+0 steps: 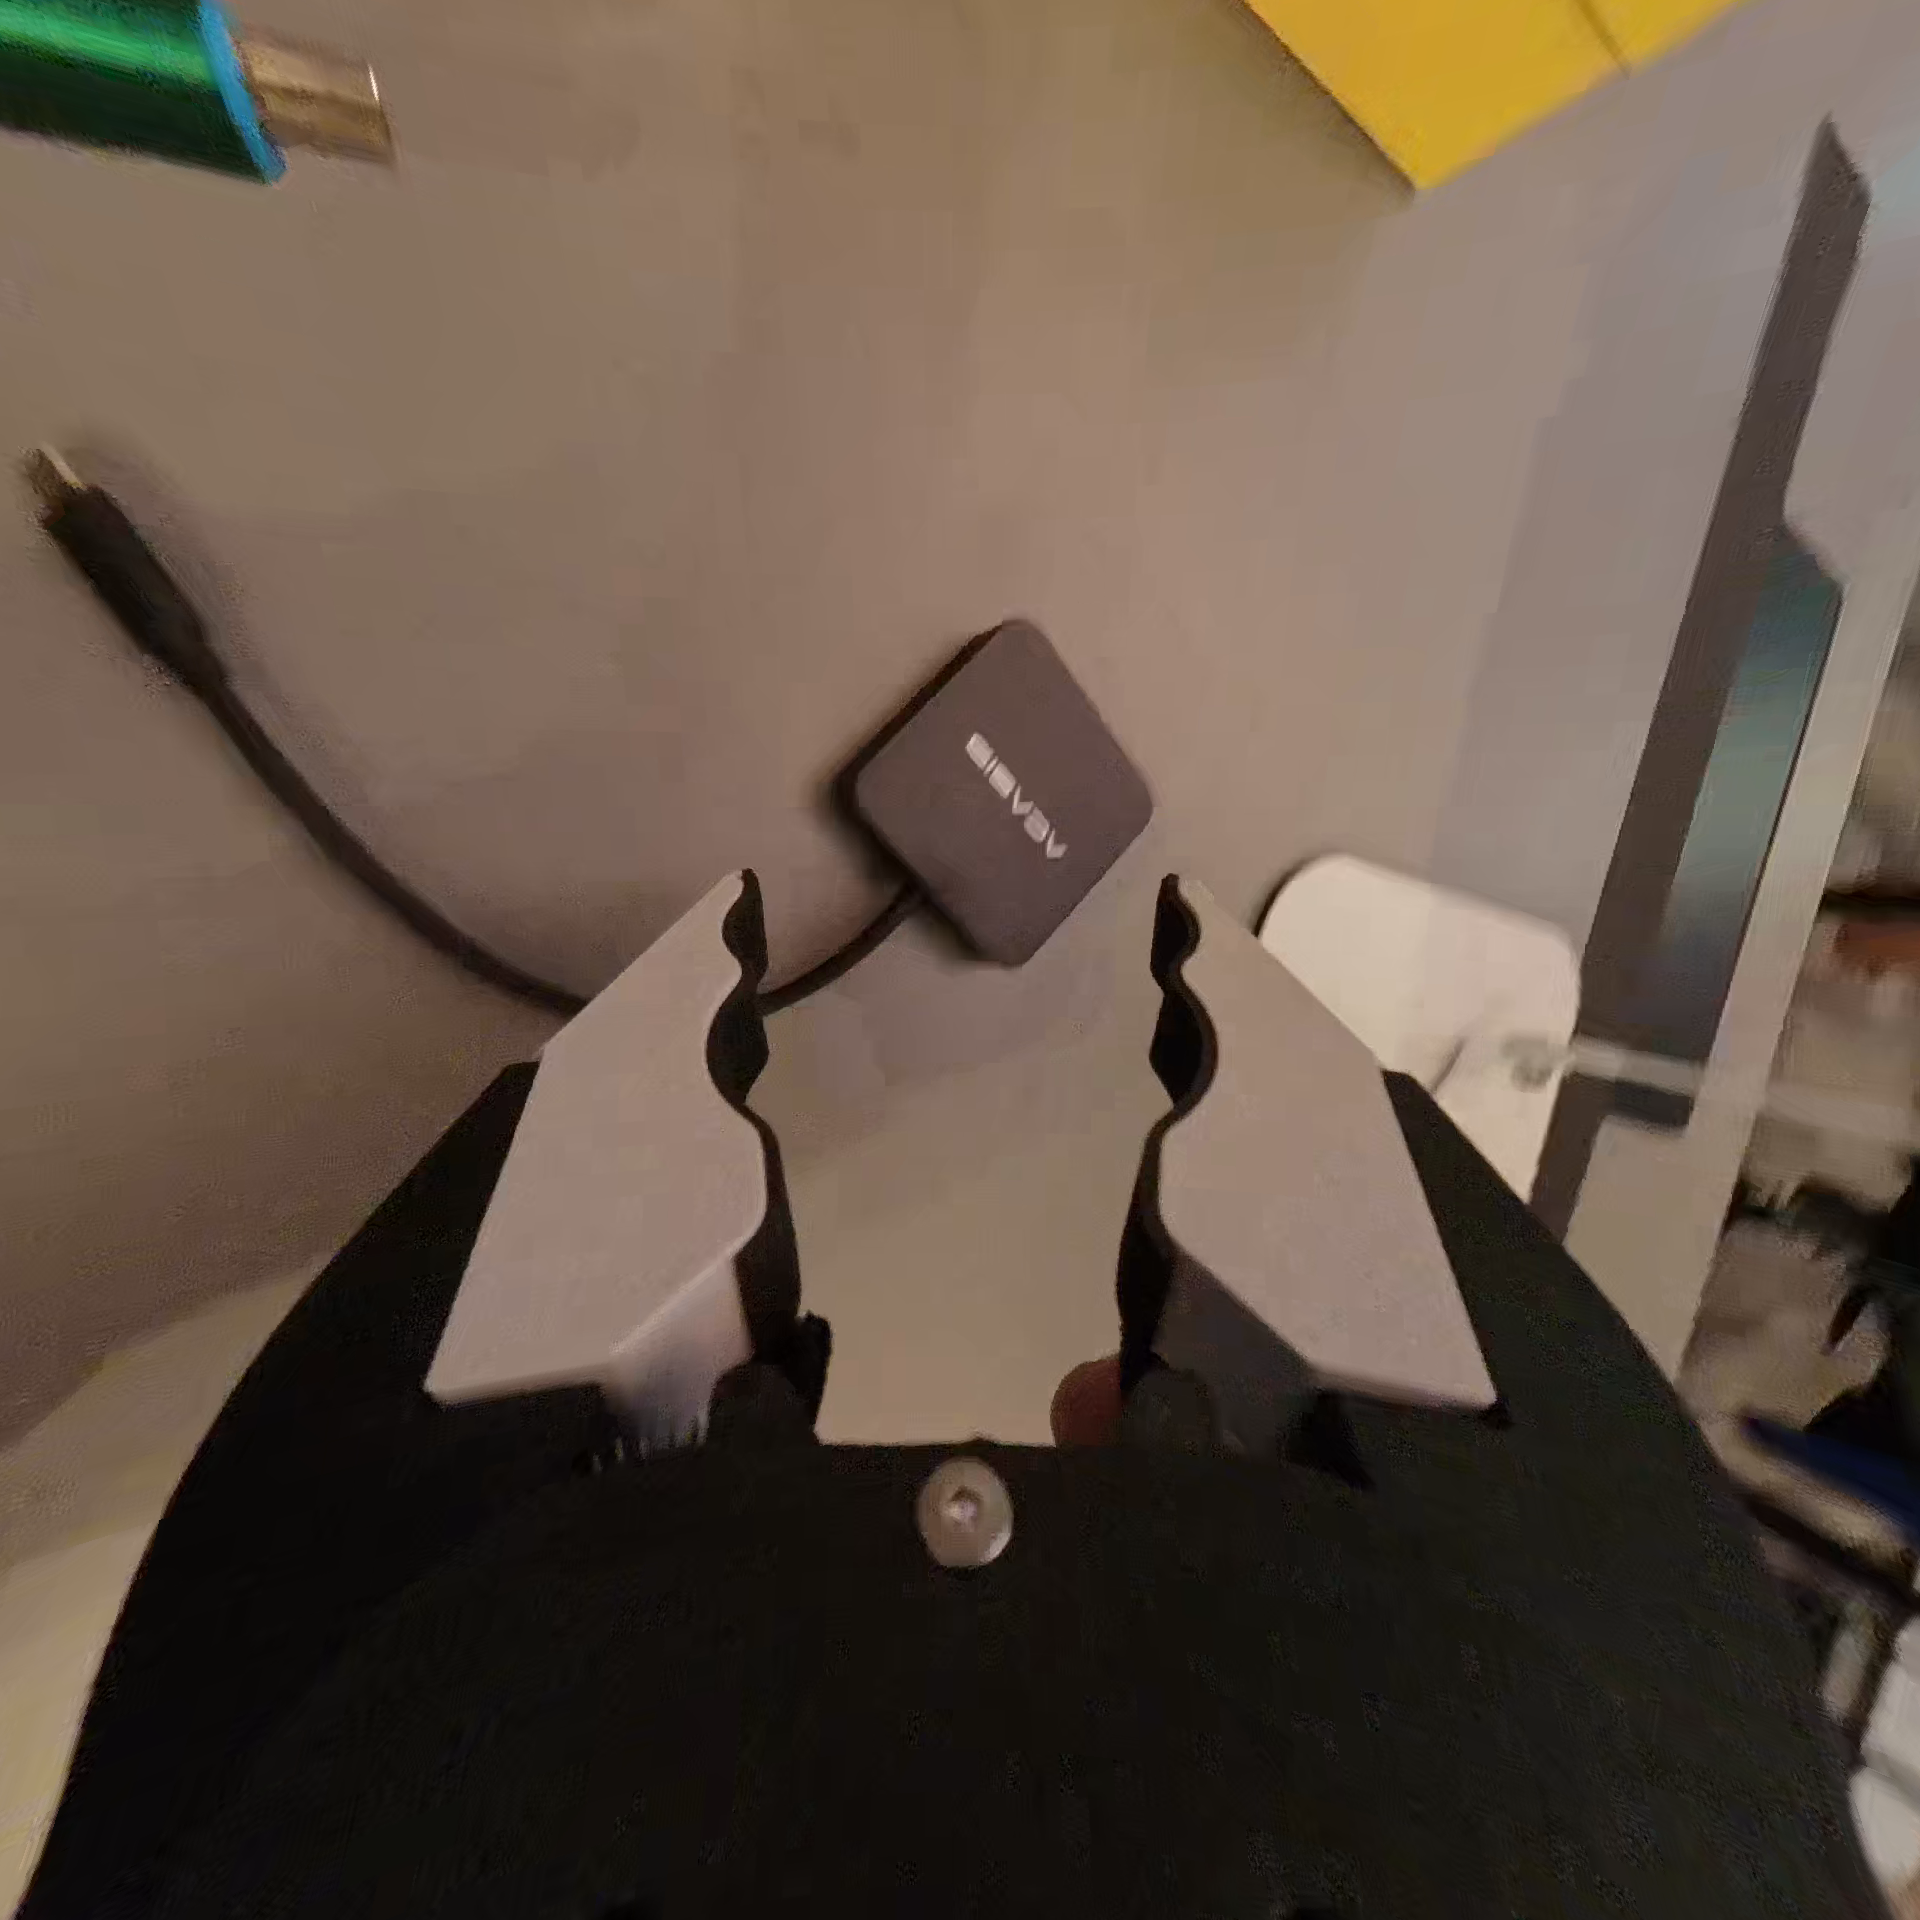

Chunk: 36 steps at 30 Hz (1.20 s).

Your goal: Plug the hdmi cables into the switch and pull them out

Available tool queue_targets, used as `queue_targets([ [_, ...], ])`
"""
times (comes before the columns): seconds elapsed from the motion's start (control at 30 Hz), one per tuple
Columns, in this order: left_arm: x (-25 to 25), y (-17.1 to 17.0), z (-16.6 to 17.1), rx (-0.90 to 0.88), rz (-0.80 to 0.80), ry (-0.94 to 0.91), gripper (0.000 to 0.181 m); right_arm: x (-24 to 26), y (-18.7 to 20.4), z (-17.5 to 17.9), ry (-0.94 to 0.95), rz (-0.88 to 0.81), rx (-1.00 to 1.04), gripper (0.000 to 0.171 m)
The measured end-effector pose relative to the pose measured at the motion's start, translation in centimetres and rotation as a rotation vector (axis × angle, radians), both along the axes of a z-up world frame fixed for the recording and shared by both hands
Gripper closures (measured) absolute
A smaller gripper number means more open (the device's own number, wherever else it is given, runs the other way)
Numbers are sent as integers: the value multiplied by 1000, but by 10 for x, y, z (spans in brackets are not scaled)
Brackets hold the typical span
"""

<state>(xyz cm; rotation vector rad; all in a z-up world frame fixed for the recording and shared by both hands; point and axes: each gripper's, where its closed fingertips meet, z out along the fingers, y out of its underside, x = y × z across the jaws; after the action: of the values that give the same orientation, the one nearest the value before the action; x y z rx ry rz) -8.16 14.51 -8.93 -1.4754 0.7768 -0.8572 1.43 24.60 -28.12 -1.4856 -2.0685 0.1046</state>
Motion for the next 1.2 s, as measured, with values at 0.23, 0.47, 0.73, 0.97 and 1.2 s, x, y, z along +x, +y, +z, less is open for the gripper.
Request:
queue_targets([
  [0.23,-4,1,5,18,5,15,172,-4,34,-21,-384,279,26,101],
  [0.47,-13,12,10,16,11,-13,172,-22,28,-37,-519,451,19,87],
  [0.73,-22,19,9,13,32,-12,171,-21,12,-43,-469,254,-256,108],
  [0.97,-14,20,-3,-10,30,26,172,-11,3,-34,-105,30,-422,108],
  [1.2,12,21,-28,-56,3,112,172,2,-12,-3,110,-19,-448,108],
])
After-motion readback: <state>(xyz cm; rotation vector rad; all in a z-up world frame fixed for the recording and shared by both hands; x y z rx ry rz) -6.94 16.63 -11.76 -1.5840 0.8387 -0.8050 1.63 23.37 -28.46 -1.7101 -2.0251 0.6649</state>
